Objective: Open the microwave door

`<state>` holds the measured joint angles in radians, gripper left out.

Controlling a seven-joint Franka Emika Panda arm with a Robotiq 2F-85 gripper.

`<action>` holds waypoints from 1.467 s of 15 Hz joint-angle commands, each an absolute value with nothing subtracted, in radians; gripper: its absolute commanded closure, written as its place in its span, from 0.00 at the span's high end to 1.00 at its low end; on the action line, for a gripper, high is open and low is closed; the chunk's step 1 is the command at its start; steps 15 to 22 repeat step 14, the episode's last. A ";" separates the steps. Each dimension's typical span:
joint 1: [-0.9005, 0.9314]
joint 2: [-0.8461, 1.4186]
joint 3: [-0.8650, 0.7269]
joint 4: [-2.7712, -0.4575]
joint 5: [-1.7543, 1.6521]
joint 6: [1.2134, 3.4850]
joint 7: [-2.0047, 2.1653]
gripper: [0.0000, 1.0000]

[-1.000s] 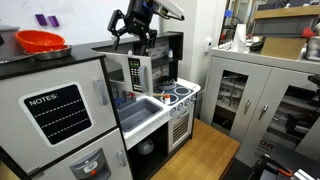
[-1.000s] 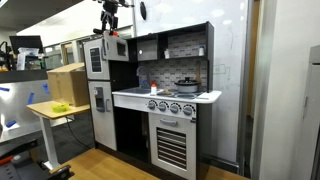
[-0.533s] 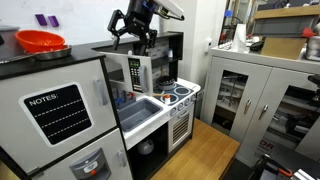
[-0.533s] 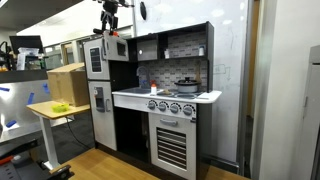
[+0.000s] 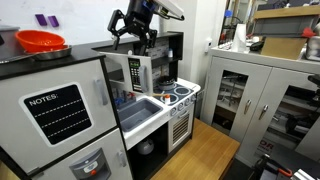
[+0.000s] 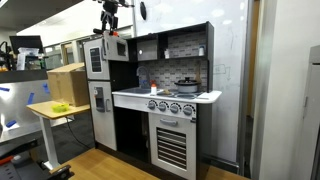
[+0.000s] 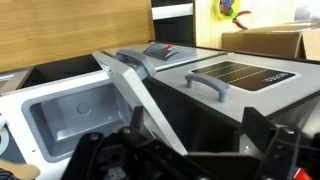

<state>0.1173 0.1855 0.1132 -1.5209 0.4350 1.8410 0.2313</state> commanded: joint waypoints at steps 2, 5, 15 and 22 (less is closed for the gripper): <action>0.107 0.159 0.116 -1.557 0.466 1.863 0.201 1.00; 0.107 0.159 0.116 -1.557 0.466 1.863 0.201 1.00; 0.116 0.187 0.115 -1.517 0.434 1.838 0.233 1.00; 0.116 0.187 0.115 -1.517 0.434 1.838 0.233 1.00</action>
